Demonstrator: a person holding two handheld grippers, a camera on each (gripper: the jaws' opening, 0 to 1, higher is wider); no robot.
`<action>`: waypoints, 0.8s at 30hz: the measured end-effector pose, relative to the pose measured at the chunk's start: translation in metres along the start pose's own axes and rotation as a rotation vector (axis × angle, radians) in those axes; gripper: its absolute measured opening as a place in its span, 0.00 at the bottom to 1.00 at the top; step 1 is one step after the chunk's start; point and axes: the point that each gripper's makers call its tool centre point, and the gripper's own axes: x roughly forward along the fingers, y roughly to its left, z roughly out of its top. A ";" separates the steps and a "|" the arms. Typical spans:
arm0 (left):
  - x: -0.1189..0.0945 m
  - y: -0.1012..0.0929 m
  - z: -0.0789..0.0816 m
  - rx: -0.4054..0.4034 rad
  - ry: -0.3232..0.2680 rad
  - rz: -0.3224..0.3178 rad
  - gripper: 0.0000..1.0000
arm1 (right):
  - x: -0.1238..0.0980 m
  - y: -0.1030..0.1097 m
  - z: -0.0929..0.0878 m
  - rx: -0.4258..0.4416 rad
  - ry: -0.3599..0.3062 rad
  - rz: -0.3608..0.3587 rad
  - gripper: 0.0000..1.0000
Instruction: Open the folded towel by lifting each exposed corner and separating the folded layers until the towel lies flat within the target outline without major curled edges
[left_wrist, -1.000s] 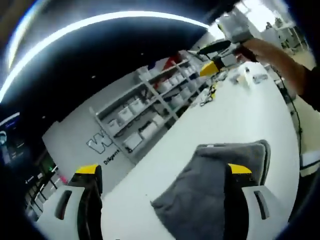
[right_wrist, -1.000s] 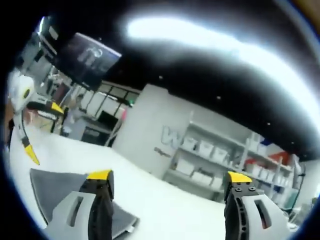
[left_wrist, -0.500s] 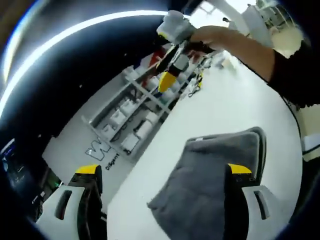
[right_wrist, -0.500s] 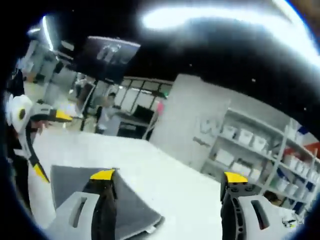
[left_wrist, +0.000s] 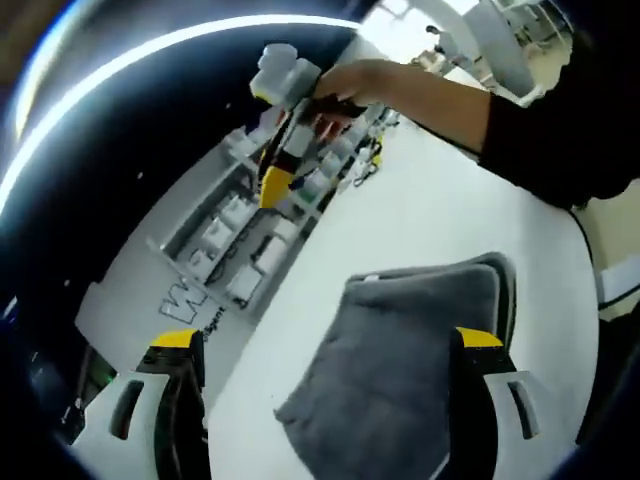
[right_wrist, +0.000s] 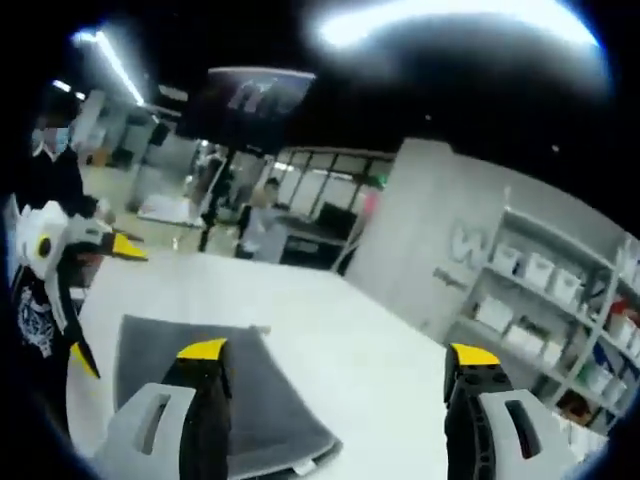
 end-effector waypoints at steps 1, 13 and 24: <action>0.001 -0.001 0.003 0.011 0.003 0.004 1.00 | 0.001 -0.001 -0.002 0.007 -0.001 0.006 0.84; 0.012 -0.036 0.022 0.080 -0.007 -0.017 1.00 | 0.022 0.015 -0.032 0.076 -0.011 0.159 0.79; 0.023 -0.063 0.032 0.154 -0.014 -0.028 1.00 | 0.043 0.020 -0.067 0.138 0.008 0.257 0.79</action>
